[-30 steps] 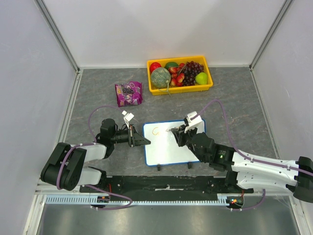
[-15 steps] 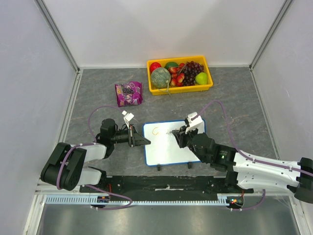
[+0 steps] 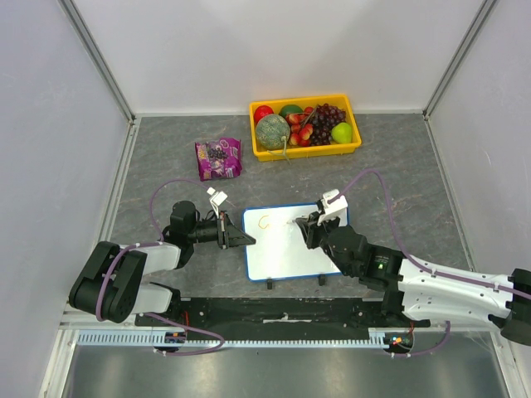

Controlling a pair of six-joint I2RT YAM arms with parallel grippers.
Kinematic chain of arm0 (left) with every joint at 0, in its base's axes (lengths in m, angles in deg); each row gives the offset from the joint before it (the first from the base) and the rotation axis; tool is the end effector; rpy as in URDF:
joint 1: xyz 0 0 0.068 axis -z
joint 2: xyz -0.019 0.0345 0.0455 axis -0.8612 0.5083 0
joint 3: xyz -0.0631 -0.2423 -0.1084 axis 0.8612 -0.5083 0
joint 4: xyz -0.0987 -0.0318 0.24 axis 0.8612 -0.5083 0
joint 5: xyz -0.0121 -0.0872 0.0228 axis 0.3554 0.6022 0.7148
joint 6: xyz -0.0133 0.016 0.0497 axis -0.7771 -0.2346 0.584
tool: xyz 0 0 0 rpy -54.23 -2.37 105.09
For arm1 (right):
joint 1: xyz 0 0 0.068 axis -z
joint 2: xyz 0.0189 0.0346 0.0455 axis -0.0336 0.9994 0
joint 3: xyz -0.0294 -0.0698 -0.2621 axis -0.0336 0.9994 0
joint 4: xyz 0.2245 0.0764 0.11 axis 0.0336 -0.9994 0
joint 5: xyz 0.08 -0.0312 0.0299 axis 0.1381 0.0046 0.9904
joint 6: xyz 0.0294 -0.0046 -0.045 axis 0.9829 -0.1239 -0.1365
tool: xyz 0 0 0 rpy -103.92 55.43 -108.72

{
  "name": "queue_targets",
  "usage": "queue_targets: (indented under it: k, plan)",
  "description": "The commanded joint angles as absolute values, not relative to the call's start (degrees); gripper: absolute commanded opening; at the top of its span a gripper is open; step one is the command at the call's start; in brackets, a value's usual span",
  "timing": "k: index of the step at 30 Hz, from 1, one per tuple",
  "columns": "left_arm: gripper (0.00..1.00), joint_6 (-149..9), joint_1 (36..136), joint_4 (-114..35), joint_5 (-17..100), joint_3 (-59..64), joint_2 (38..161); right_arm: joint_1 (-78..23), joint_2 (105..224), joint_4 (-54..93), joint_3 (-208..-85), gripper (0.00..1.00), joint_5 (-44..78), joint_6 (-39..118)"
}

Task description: Write a sentence on the whiteboard

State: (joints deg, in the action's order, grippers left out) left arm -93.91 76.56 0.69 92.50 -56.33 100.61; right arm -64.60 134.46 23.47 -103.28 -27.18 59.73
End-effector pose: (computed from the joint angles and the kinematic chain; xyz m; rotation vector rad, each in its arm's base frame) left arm 0.1913 -0.0909 0.1472 0.4469 2.0262 -1.5722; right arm 0.1009 0.1799 0.2686 -0.1828 1.8199 0.5856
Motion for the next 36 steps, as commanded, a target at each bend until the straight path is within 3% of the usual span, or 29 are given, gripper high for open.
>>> queue_targets:
  k: [1,14,36]
  plan:
    - [0.02,-91.6,76.7,-0.7,89.4,-55.7,101.2,-64.0,134.0,24.8,-106.0,0.00,-31.6,57.3]
    - [0.02,-91.7,76.6,-0.6,89.4,-55.6,101.3,-61.6,138.2,26.5,-110.3,0.00,-27.7,54.5]
    - [0.02,-91.6,76.6,-0.7,89.5,-55.6,101.4,-60.0,137.0,24.4,-103.7,0.00,-22.7,59.5]
